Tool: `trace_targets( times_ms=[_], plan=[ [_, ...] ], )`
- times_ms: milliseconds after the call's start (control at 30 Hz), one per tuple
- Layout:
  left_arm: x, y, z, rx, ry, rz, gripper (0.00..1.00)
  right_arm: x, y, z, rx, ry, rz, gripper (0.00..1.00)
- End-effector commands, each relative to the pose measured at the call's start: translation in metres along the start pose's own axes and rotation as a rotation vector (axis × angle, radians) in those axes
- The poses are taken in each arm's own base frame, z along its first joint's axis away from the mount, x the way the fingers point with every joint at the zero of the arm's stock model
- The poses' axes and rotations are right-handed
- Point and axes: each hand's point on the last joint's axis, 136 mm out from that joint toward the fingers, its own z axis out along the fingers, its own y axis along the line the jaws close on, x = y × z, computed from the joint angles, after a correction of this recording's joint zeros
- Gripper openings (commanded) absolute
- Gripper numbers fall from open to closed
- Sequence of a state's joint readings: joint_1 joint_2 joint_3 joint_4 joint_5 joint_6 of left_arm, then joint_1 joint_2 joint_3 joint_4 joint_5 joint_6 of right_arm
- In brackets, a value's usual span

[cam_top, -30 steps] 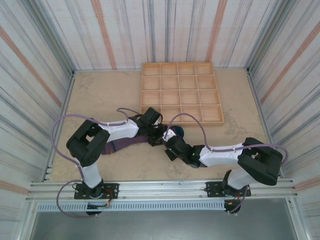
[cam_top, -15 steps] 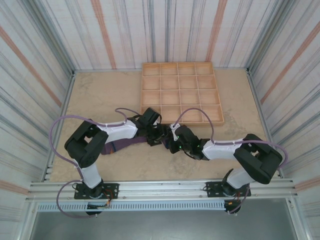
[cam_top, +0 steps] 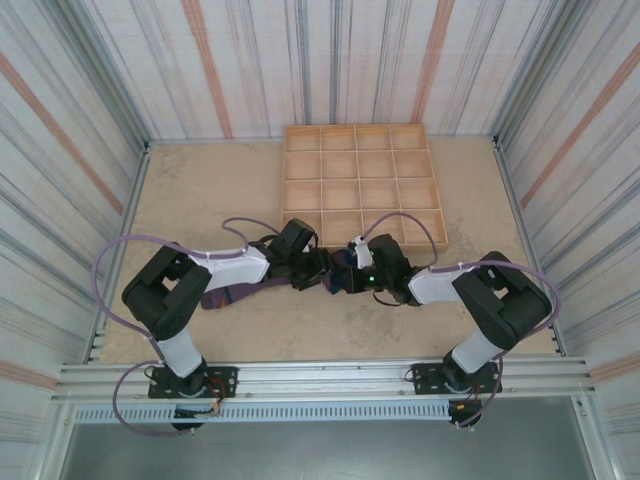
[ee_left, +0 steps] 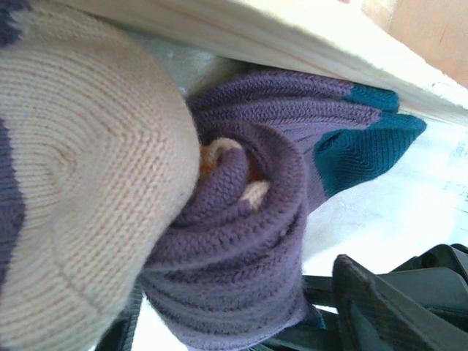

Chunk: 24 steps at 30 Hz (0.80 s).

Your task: Roll the socks

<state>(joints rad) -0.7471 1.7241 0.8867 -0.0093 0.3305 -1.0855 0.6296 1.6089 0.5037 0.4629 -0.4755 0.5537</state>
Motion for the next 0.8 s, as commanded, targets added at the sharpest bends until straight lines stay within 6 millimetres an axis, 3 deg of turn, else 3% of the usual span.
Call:
trace_targets(
  times_ms=[0,400,633,767],
  plan=[
    [0.015,0.022,0.000,-0.074,0.039,0.012,0.62,0.103,-0.073,-0.010,0.252,0.315,0.316,0.00],
    [0.014,0.039,0.002,-0.157,0.033,-0.001,0.38,0.105,-0.079,-0.008,0.201,0.334,0.479,0.00],
    [0.023,0.040,0.009,-0.173,0.100,-0.025,0.05,0.101,-0.081,-0.018,0.209,0.297,0.492,0.00],
    [0.032,0.035,0.013,-0.188,0.130,-0.015,0.00,0.093,-0.075,-0.024,0.198,0.271,0.456,0.11]
  ],
)
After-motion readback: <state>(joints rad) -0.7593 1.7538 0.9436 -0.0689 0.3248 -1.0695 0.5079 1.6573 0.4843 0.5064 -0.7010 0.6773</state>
